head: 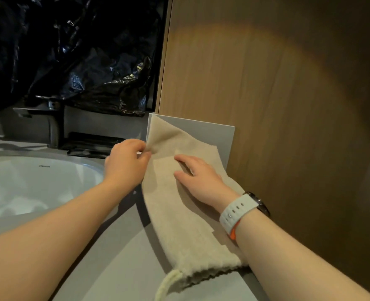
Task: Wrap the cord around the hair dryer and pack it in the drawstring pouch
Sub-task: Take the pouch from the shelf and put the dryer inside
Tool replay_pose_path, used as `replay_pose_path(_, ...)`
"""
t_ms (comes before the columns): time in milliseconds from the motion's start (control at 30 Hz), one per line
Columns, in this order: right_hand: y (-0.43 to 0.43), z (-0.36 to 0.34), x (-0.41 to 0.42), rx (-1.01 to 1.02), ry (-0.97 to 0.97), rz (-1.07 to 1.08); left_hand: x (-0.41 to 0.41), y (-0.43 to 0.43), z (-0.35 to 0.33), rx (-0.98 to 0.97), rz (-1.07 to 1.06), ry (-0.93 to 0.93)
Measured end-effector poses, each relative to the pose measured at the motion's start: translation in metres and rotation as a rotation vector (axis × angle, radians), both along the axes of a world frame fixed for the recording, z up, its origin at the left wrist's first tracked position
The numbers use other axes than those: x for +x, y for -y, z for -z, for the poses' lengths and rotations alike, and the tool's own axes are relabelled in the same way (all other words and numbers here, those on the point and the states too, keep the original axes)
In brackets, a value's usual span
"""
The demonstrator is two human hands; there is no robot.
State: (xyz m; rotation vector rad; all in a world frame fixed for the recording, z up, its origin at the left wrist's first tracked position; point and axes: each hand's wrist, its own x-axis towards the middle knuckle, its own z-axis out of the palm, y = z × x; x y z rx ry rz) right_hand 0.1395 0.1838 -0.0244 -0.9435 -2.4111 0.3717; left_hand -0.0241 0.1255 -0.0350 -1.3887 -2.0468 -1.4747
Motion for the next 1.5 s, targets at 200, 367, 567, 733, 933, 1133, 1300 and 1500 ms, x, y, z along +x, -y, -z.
replay_pose_path(200, -0.001, 0.003, 0.000, 0.063, 0.091, 0.049, 0.002, 0.007, 0.005, -0.031, 0.218, 0.277)
replay_pose_path(367, -0.031, 0.016, 0.023, -0.207, 0.046, 0.142, 0.006, 0.005, 0.006, 0.020, 0.339, 0.581)
replay_pose_path(567, -0.034, 0.022, 0.020, -0.273, -0.051, 0.117, 0.000, 0.012, 0.003, -0.243, 0.397, 0.665)
replay_pose_path(733, -0.035, 0.022, 0.020, -0.288, -0.075, 0.110, -0.005, 0.023, -0.001, -0.215, 0.489, 0.831)
replay_pose_path(933, -0.041, 0.026, 0.018, -0.315, -0.101, 0.120, -0.001, 0.026, -0.005, 0.023, 0.415, 0.883)
replay_pose_path(1133, -0.042, 0.032, 0.019, -0.298, 0.116, 0.154, -0.020, 0.036, -0.008, 0.181, 0.271, 0.938)
replay_pose_path(1300, -0.040, 0.035, 0.019, -0.208, 0.428, 0.346, -0.030, 0.044, -0.013, 0.296, 0.139, 0.912)
replay_pose_path(1500, -0.040, 0.034, 0.021, -0.219, 0.440, 0.526, -0.030, 0.053, -0.024, 0.385, 0.161, 0.914)
